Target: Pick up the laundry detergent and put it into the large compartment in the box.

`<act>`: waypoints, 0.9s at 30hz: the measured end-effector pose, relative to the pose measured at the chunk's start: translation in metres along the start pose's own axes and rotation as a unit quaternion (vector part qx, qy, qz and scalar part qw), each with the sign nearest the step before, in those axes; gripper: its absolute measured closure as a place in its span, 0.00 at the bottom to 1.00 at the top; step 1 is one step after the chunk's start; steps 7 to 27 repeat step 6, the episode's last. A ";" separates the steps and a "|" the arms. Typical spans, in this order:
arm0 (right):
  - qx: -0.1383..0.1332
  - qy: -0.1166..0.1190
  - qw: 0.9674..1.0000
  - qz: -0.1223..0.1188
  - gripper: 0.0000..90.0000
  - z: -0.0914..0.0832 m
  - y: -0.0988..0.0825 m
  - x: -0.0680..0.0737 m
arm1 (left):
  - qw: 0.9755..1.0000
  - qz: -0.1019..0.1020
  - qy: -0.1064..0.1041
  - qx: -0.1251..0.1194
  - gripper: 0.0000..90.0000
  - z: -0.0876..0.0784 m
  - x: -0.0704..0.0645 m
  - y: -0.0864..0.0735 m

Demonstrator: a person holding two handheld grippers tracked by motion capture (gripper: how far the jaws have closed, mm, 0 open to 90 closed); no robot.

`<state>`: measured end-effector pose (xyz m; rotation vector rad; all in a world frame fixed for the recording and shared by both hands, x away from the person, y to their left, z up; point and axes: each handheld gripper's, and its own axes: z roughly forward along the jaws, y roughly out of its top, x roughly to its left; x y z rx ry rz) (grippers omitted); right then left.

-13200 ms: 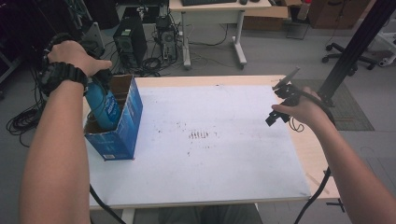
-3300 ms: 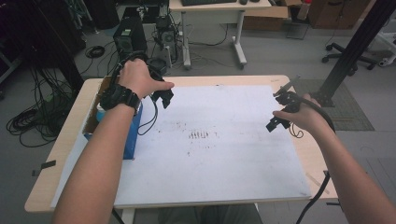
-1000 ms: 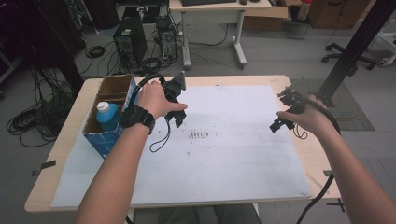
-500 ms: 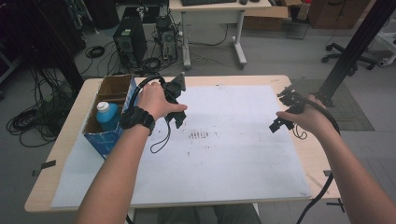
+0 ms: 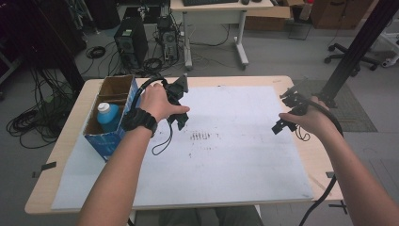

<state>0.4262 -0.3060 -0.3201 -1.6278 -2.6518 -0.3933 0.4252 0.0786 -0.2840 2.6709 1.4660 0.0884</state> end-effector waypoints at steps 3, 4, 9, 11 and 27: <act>0.001 -0.001 1.000 0.000 0.18 0.001 0.000 0.000 | 1.000 0.000 -0.002 -0.001 0.21 0.001 0.000 -0.001; 0.001 0.000 1.000 -0.001 0.18 0.001 0.000 0.000 | 1.000 -0.001 -0.004 -0.001 0.21 0.001 0.000 -0.001; 0.000 0.000 1.000 -0.001 0.18 0.001 0.000 0.000 | 1.000 0.000 -0.003 0.000 0.21 0.002 0.000 -0.001; 0.000 0.000 1.000 -0.001 0.18 0.001 0.000 0.000 | 1.000 0.000 -0.003 0.000 0.21 0.002 0.000 -0.001; 0.000 0.000 1.000 -0.001 0.18 0.001 0.000 0.000 | 1.000 0.000 -0.003 0.000 0.21 0.002 0.000 -0.001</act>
